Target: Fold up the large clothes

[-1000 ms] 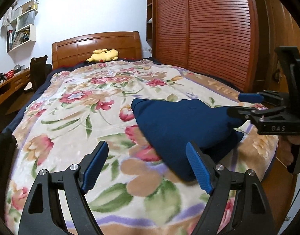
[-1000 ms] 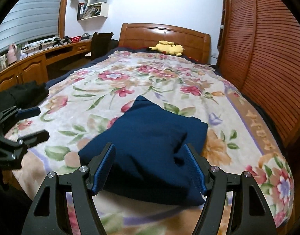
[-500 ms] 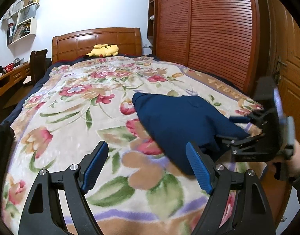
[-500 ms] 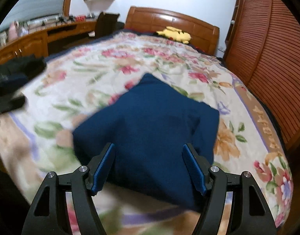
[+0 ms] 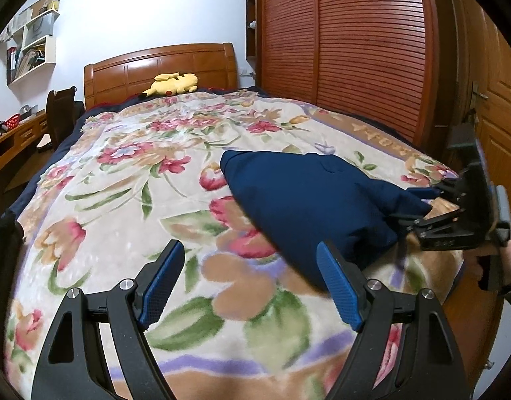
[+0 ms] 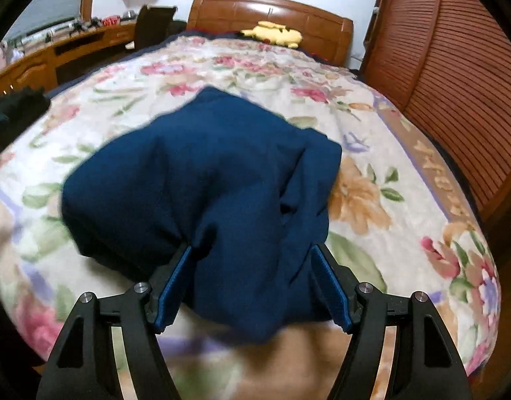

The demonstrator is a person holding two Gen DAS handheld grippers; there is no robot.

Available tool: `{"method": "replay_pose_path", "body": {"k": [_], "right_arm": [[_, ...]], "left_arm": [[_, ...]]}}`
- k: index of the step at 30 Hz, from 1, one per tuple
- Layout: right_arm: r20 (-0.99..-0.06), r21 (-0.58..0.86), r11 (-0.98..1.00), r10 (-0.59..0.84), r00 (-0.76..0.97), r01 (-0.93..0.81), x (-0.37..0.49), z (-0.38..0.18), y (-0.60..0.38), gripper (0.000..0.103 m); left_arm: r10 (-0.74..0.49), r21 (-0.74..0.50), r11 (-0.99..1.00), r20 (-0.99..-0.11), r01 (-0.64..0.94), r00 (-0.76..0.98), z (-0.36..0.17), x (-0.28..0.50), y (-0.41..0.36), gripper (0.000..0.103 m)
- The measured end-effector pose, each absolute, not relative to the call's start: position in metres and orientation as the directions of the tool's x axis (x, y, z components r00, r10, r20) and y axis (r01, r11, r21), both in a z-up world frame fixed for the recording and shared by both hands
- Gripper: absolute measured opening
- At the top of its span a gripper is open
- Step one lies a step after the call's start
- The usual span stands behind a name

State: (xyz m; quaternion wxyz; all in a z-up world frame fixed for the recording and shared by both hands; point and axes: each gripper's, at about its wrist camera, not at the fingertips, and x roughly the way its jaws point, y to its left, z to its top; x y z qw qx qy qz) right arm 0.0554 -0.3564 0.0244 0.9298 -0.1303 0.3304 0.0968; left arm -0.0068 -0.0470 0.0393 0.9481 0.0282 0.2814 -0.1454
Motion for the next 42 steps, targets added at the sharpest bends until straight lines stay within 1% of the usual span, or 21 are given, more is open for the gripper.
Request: {"method": "replay_pose_path", "body": {"k": [5, 6, 7, 8, 11, 12, 14, 20, 22, 30, 35, 37, 39, 40, 41, 42], "right_arm": [[-0.560, -0.143, 0.951, 0.151, 0.814, -0.275, 0.024, 0.055, -0.358, 0.073], [-0.548, -0.132, 0.949, 0.170, 0.819, -0.286, 0.020, 0.061, -0.355, 0.071], [-0.537, -0.120, 0.946, 0.193, 0.821, -0.301, 0.011, 0.063, -0.355, 0.067], [-0.529, -0.109, 0.940, 0.222, 0.819, -0.325, 0.008, 0.068, -0.348, 0.058], [-0.523, -0.098, 0.923, 0.270, 0.809, -0.372, 0.007, 0.072, -0.329, 0.042], [-0.523, -0.099, 0.917, 0.282, 0.804, -0.386, 0.007, 0.071, -0.320, 0.039], [-0.527, -0.103, 0.908, 0.295, 0.797, -0.405, 0.009, 0.069, -0.303, 0.036], [-0.559, -0.079, 0.902, 0.311, 0.769, -0.423, 0.034, 0.051, -0.287, 0.036], [-0.579, -0.079, 0.906, 0.297, 0.759, -0.416, 0.049, 0.044, -0.288, 0.036], [-0.635, -0.061, 0.923, 0.258, 0.728, -0.380, 0.058, 0.021, -0.294, 0.034], [-0.631, -0.059, 0.924, 0.260, 0.731, -0.379, 0.060, 0.021, -0.295, 0.034], [-0.616, -0.059, 0.919, 0.274, 0.738, -0.390, 0.057, 0.024, -0.296, 0.034], [-0.598, -0.031, 0.916, 0.304, 0.741, -0.400, 0.050, 0.030, -0.304, 0.035], [-0.587, -0.012, 0.914, 0.322, 0.743, -0.405, 0.045, 0.032, -0.311, 0.037], [-0.574, -0.005, 0.913, 0.330, 0.749, -0.407, 0.039, 0.036, -0.316, 0.042], [-0.561, -0.020, 0.919, 0.316, 0.765, -0.394, 0.032, 0.039, -0.322, 0.042]], "left_arm": [[-0.260, -0.044, 0.959, -0.537, 0.281, 0.802, 0.040, -0.007, -0.044, 0.082], [-0.259, -0.047, 0.959, -0.536, 0.278, 0.803, 0.041, -0.007, -0.043, 0.082], [-0.259, -0.048, 0.960, -0.536, 0.277, 0.804, 0.041, -0.007, -0.042, 0.082], [-0.259, -0.049, 0.960, -0.535, 0.276, 0.804, 0.041, -0.007, -0.042, 0.082], [-0.256, -0.050, 0.961, -0.538, 0.273, 0.803, 0.041, -0.007, -0.041, 0.082], [-0.255, -0.050, 0.961, -0.539, 0.271, 0.803, 0.041, -0.006, -0.040, 0.082], [-0.253, -0.051, 0.962, -0.539, 0.269, 0.803, 0.040, -0.006, -0.039, 0.082], [-0.246, -0.057, 0.965, -0.541, 0.257, 0.804, 0.040, -0.006, -0.033, 0.082], [-0.246, -0.058, 0.965, -0.539, 0.256, 0.805, 0.041, -0.007, -0.031, 0.082], [-0.243, -0.064, 0.967, -0.537, 0.248, 0.808, 0.040, -0.008, -0.027, 0.082], [-0.243, -0.071, 0.967, -0.545, 0.245, 0.802, 0.034, -0.002, -0.029, 0.082], [-0.248, -0.077, 0.966, -0.554, 0.247, 0.795, 0.032, 0.002, -0.031, 0.082], [-0.268, -0.088, 0.961, -0.532, 0.262, 0.803, 0.029, 0.004, -0.031, 0.082], [-0.262, -0.082, 0.962, -0.531, 0.259, 0.806, 0.023, 0.007, -0.031, 0.082], [-0.252, -0.077, 0.965, -0.546, 0.252, 0.799, 0.019, 0.010, -0.032, 0.082], [-0.247, -0.081, 0.966, -0.571, 0.245, 0.783, 0.013, 0.016, -0.032, 0.082]]}}
